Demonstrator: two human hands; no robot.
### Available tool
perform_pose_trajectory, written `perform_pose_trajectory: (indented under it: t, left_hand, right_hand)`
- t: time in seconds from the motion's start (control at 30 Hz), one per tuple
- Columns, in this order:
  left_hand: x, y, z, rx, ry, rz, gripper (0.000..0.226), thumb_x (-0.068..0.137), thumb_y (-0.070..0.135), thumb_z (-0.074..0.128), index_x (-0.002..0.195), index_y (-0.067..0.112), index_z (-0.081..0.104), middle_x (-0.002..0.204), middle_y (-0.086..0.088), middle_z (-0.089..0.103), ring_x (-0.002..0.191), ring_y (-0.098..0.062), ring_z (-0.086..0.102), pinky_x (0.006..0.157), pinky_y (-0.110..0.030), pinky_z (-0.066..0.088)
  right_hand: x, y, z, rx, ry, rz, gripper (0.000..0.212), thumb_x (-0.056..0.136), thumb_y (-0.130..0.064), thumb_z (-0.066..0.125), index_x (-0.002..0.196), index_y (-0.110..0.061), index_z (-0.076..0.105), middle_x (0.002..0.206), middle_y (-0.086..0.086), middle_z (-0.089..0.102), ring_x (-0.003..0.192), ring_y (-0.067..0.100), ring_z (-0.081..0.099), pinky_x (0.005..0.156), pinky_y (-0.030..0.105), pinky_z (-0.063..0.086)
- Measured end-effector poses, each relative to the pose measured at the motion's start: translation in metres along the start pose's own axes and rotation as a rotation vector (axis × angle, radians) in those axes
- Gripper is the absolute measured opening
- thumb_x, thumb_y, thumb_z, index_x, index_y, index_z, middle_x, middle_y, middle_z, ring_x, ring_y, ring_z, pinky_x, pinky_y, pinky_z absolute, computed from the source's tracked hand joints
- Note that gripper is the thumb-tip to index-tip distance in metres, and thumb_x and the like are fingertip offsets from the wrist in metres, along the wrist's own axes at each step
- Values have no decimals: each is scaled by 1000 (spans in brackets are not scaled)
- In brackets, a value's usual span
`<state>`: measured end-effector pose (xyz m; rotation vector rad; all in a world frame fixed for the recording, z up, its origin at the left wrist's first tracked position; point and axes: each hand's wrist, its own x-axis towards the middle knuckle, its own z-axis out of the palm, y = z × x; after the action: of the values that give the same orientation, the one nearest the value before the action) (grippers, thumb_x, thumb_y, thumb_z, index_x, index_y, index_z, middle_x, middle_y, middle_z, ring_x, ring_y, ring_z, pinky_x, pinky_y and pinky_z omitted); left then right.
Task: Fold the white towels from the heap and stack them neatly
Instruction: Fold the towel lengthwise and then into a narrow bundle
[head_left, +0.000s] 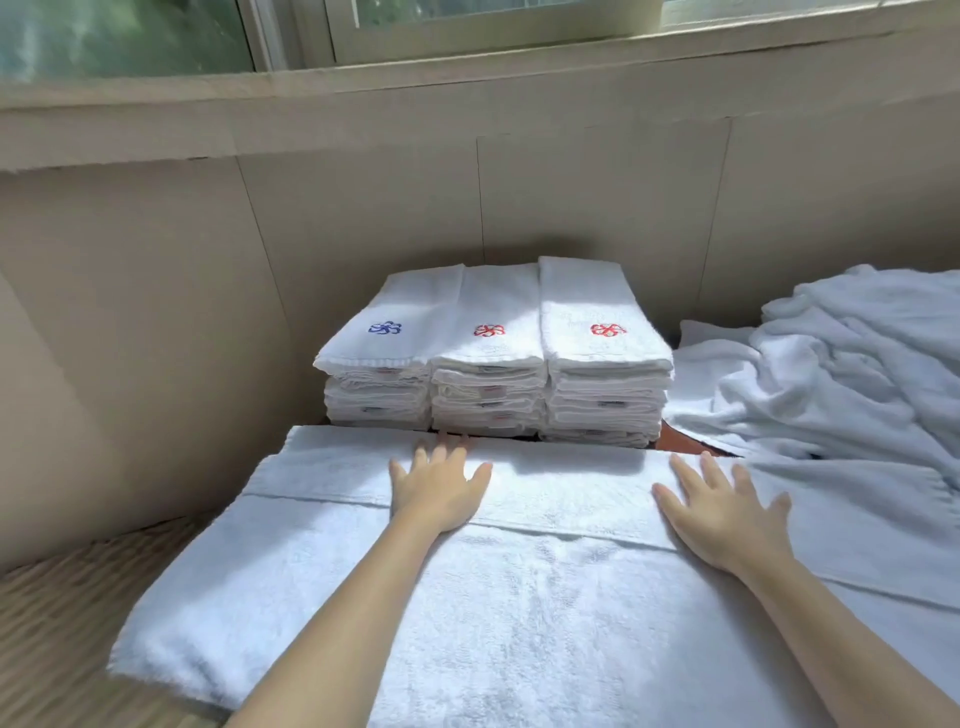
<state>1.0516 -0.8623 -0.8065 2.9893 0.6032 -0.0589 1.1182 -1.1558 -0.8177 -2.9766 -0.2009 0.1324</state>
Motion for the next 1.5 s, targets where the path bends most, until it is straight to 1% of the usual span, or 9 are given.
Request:
perform_pose_trajectory:
  t: [0.13,0.23,0.33,0.47,0.57,0.73,0.87,1.17,1.5]
  left_hand:
    - [-23,-13,-10,-116,-20,230,57,100,53,23,151,28,25,160,0,15,147,-19,9,118,-48,4]
    - [-77,-51,-6,-112,-87,498,59,94,64,26,149,43,17,160,16,3,145,1,-5,119,-35,-1]
    - [-137,-95,3,-91,-95,622,66,83,78,22,144,56,8,156,26,-9,140,10,-15,116,-27,-9]
    - [-184,-139,4,111,225,729,62,84,63,45,141,38,39,149,4,41,134,-14,43,105,-46,39]
    - [-190,-161,1,5,428,684,48,72,20,44,112,13,69,110,-7,70,97,-21,70,77,-31,57]
    - [-179,-192,-12,-25,539,339,37,61,-6,56,91,6,75,86,-2,72,76,-22,71,67,-27,51]
    - [-154,-217,-39,-351,473,-25,34,78,-6,58,95,20,73,95,8,70,91,-18,61,80,-32,44]
    - [-58,-209,-69,-1100,345,-253,13,92,10,59,82,6,66,82,-8,65,78,-19,57,67,-29,43]
    - [39,-187,-35,-316,328,-469,36,97,46,36,83,17,50,98,-6,61,95,-31,57,74,-31,40]
  right_hand:
    - [-19,-5,-10,2,130,-68,42,97,-48,31,133,-30,45,147,1,38,138,26,29,107,51,23]
    - [-57,-14,-10,78,418,-498,20,84,-20,69,102,-12,69,105,8,67,102,33,63,85,42,50]
    - [-117,-33,-1,8,203,-853,43,91,-55,51,125,-31,60,131,-7,58,122,16,54,99,34,45]
    - [-160,-49,5,-250,184,-1078,70,85,-77,16,125,-40,59,126,-5,63,115,16,61,89,34,52]
    - [-171,-56,-2,-186,273,-1127,56,85,-72,32,106,-35,68,110,-10,68,99,12,68,77,24,56]
    - [-172,-62,-5,-69,238,-941,25,64,-12,79,78,-23,62,75,-10,60,64,15,62,46,23,46]
    - [-148,-64,-20,-16,241,-625,13,96,-26,44,104,-25,53,102,-11,61,92,22,62,65,32,41]
    - [-15,-82,-57,63,273,-346,38,94,-23,50,60,-21,34,81,7,59,87,32,60,59,31,36]
    - [82,-91,-12,-143,89,-253,34,97,-38,35,108,-20,61,116,4,66,103,22,60,80,28,46]
